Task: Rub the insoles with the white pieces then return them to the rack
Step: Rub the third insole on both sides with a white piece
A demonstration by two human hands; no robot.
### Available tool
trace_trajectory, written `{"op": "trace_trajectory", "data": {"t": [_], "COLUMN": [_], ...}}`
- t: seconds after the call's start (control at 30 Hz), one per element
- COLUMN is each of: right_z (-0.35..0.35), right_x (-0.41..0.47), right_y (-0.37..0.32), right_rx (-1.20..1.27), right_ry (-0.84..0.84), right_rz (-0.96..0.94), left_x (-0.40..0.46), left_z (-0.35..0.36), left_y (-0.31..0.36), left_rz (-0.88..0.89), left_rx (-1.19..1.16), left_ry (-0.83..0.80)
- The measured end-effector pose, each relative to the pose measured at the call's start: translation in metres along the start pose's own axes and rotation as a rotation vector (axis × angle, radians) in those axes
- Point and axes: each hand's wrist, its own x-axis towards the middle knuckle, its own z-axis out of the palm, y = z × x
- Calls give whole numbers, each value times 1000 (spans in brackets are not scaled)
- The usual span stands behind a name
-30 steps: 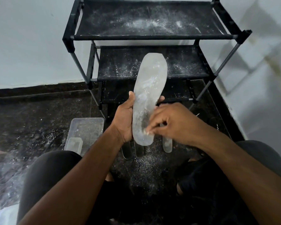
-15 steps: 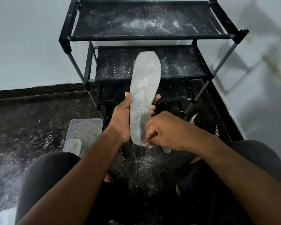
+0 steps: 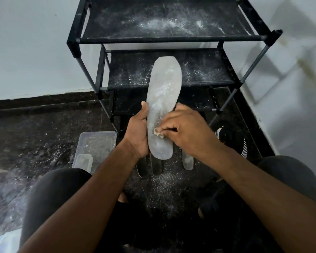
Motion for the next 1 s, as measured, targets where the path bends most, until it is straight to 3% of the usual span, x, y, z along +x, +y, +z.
{"op": "trace_trajectory", "data": {"t": [0.17, 0.27, 0.33, 0.5, 0.63, 0.67, 0.8, 0.83, 0.93, 1.0], "right_z": [11, 7, 8, 5, 4, 9, 3, -3, -5, 5], "right_x": [-8, 1, 6, -2, 6, 7, 0, -1, 3, 8], "right_y": [-10, -1, -6, -9, -2, -8, -14, -11, 0, -7], "right_rx": [177, 94, -14, 137, -3, -33, 148, 177, 30, -43], "right_ry": [-183, 59, 93, -308, -24, -17, -323, -332, -55, 11], "right_rz": [-34, -36, -58, -23, -53, -82, -16, -1, -5, -41], "left_x": [-1, -1, -1, -2, 1, 2, 3, 2, 4, 5], "left_z": [-6, -4, 0, -4, -4, -2, -7, -8, -7, -2], "left_y": [4, 4, 3, 7, 4, 3, 3, 4, 3, -1], "left_rz": [-17, -17, -21, -18, -43, -43, -28, -33, -21, -17], "left_rx": [-124, -69, -35, -58, -13, -12, -29, -39, -25, 9], "left_ry": [-24, -5, 2, -53, -36, -28, -21, -23, -10, 10]}}
